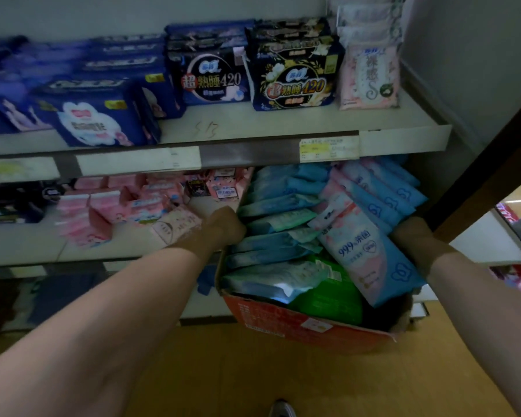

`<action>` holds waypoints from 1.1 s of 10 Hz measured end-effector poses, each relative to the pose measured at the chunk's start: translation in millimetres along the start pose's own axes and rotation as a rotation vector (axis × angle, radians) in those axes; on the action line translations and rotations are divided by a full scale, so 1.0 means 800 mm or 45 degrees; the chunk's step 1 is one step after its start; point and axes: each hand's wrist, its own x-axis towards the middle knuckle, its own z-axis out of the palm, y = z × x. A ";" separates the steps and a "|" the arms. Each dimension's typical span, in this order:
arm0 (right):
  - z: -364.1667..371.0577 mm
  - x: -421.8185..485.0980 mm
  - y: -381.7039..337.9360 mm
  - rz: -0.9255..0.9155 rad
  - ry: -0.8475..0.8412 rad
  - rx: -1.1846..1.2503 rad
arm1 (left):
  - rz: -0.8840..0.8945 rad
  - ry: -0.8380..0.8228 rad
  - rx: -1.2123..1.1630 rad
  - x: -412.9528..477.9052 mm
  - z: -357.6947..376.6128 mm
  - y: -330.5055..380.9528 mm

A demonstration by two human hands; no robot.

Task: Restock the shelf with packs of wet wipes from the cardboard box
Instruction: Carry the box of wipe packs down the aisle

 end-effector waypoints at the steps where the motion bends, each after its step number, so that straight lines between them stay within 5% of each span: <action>1: 0.001 -0.029 0.011 0.054 -0.015 -0.043 | 0.064 -0.041 -0.060 -0.025 0.006 -0.017; 2: -0.005 -0.074 0.012 -0.162 -0.035 -0.366 | 0.086 -0.015 -0.151 -0.054 0.007 -0.032; 3: 0.001 -0.088 0.023 -0.080 0.013 -0.122 | 0.088 -0.006 -0.165 -0.080 0.010 -0.050; 9: 0.062 -0.295 0.066 -0.195 -0.064 0.129 | -0.056 0.057 -0.230 -0.275 0.020 -0.229; 11: 0.091 -0.377 0.015 -0.314 -0.182 -0.051 | -0.183 0.139 -0.322 -0.340 0.008 -0.319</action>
